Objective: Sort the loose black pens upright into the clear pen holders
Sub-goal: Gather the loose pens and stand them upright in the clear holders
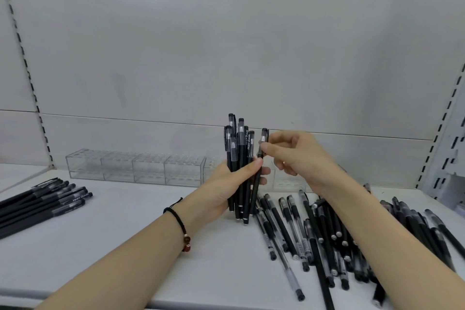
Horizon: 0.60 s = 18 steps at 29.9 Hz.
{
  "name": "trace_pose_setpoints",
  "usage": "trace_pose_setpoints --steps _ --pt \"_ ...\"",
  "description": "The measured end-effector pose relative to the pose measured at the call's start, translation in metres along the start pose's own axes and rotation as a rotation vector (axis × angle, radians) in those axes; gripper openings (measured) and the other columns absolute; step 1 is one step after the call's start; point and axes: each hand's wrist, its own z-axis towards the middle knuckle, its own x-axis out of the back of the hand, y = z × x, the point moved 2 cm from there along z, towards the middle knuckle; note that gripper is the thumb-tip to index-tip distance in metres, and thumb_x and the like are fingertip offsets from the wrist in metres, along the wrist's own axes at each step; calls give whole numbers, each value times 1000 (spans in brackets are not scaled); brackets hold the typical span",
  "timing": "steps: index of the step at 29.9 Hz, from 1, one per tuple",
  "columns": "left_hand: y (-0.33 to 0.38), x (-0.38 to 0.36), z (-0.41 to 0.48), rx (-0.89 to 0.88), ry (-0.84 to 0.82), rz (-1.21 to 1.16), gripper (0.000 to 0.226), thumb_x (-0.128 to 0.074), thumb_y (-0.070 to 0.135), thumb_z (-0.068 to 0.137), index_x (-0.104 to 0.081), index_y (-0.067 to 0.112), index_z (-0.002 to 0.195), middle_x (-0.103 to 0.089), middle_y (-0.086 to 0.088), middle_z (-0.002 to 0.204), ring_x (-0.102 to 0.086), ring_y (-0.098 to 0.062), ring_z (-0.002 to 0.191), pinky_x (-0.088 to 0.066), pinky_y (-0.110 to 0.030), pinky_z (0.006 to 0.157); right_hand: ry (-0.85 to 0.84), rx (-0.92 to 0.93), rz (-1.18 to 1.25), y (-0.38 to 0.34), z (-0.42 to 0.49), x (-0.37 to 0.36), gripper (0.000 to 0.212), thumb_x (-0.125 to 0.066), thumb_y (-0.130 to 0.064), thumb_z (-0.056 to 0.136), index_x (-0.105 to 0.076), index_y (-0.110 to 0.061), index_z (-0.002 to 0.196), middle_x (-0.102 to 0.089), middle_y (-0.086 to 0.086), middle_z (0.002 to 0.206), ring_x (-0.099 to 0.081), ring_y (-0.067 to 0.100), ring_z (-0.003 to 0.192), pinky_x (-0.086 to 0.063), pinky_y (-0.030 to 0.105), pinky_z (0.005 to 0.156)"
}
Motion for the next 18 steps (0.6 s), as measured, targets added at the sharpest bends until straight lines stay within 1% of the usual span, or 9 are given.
trace_pose_setpoints --steps 2,5,7,9,11,13,16,18 --pt "0 1 0 -9 -39 -8 23 -68 25 85 -63 12 105 -70 -2 86 -68 -14 77 -55 -29 71 -29 10 -39 0 -2 -2 8 -70 -17 87 -66 -10 87 -56 -8 52 -44 7 46 -30 15 39" --pt "-1 3 1 -27 -67 23 20 -71 12 84 -60 11 99 -62 0 73 -62 -15 66 -54 -30 67 -18 42 -60 0 -3 -4 14 -73 -15 84 -68 -5 92 -60 -9 58 -44 4 43 -33 12 40" --pt "0 4 1 -68 -60 67 22 -73 10 82 -61 12 101 -61 -1 71 -61 -14 64 -53 -29 66 12 86 -65 -1 -4 -6 14 -75 -14 82 -68 -11 93 -65 -5 69 -46 3 45 -38 12 45" --pt "2 6 0 -121 -52 101 21 -73 8 82 -62 12 99 -62 -1 71 -61 -13 64 -53 -27 66 29 146 -59 -3 -4 -7 19 -76 -14 81 -66 -19 97 -67 -5 75 -51 6 51 -45 16 52" --pt "4 9 -1 -153 -61 116 20 -73 5 81 -63 13 96 -63 -1 73 -62 -15 66 -53 -26 67 4 192 -70 -5 -5 -9 21 -76 -13 81 -65 -21 97 -68 -5 76 -54 11 58 -48 22 56" --pt "3 13 -1 -152 -99 168 25 -75 2 79 -62 15 97 -65 -2 76 -63 -16 70 -52 -29 71 -28 202 -108 -4 -5 -10 20 -76 -13 80 -65 -21 95 -68 -5 76 -54 13 60 -49 26 57" --pt "-3 17 -3 -68 -167 266 33 -78 10 73 -59 16 99 -69 -2 82 -64 -17 79 -51 -31 78 -23 207 -193 -1 -3 -8 22 -76 -17 79 -63 -25 95 -68 -8 74 -53 14 60 -50 33 61" --pt "-7 18 -3 -24 -202 299 27 -79 13 73 -61 17 94 -69 -6 88 -64 -21 86 -52 -35 82 -33 241 -189 -1 -3 -8 29 -75 -18 80 -61 -31 102 -66 -8 76 -52 16 60 -48 36 64"
